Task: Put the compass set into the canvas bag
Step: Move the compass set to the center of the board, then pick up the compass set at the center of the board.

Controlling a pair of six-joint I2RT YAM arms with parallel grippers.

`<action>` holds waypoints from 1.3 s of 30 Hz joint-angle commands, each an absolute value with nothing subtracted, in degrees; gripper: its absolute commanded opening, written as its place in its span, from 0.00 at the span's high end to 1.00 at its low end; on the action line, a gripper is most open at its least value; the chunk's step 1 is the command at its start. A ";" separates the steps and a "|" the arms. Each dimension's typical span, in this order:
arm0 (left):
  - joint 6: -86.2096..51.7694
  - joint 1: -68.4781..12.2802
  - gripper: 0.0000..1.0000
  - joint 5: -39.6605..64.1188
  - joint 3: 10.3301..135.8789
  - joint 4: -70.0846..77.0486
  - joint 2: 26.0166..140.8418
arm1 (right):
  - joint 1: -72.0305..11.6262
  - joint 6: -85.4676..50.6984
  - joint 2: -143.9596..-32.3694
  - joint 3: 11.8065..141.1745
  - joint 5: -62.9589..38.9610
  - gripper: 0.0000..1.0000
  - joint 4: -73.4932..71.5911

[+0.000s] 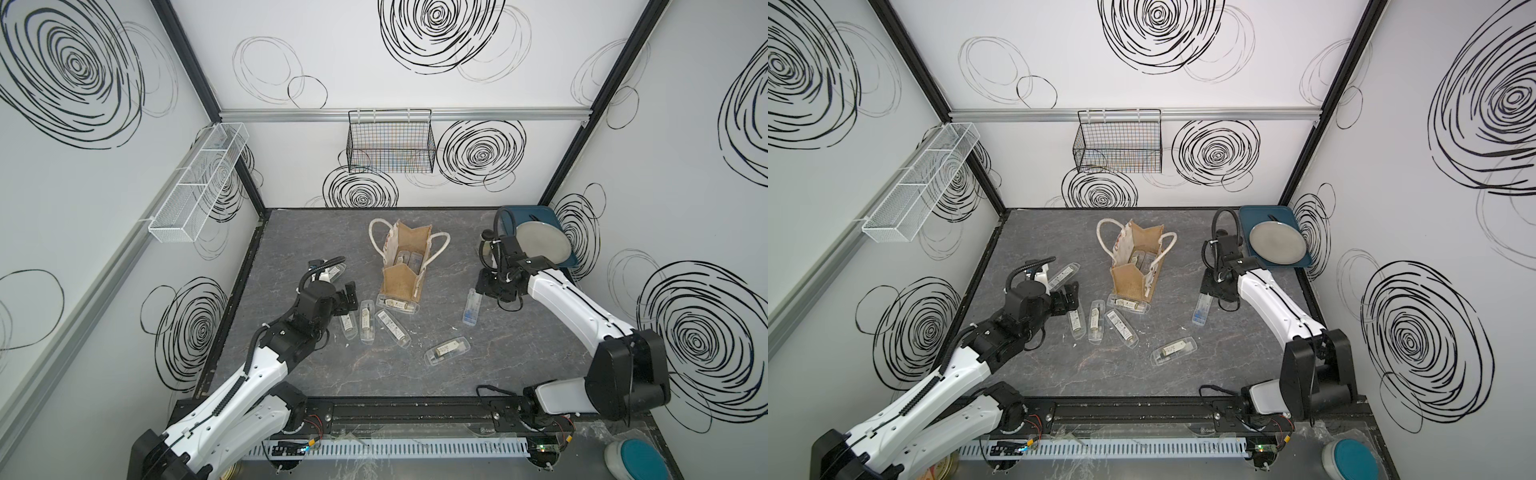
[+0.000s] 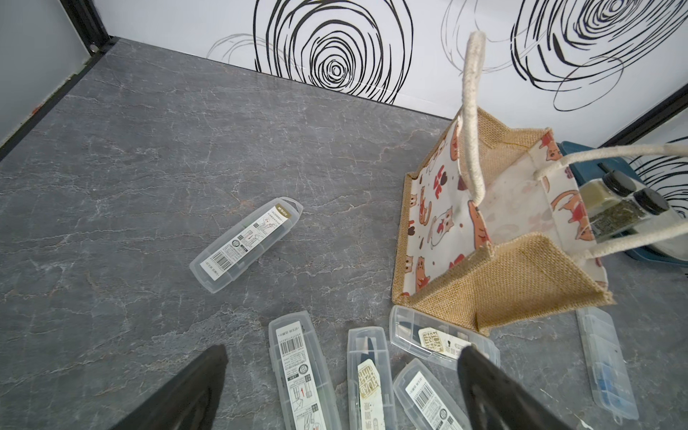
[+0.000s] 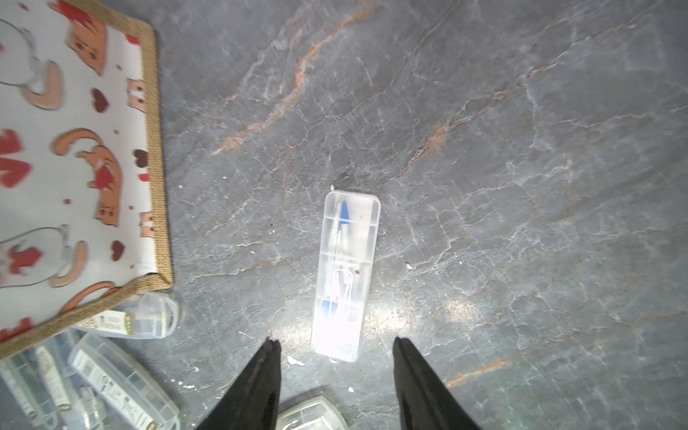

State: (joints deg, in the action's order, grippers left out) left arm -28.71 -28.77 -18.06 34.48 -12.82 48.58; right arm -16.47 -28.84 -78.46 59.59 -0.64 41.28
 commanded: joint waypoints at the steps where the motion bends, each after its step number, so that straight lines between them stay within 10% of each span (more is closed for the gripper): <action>1: -28.48 -29.17 0.01 -16.97 34.42 -9.23 49.64 | -16.56 -29.28 -77.36 56.78 -1.37 0.44 41.24; 16: -29.00 -30.23 0.01 -19.14 33.91 -11.28 47.20 | -20.80 -34.54 -99.83 61.02 2.46 0.23 39.54; 39: -29.09 -30.14 0.01 -19.86 34.63 -12.02 47.72 | -19.21 -34.05 -99.41 59.22 1.64 0.58 37.75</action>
State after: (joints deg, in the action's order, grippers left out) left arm -28.73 -29.91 -19.14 34.17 -13.21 47.59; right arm -19.70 -33.47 -101.06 60.47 1.54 38.33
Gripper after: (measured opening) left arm 0.992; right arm 0.457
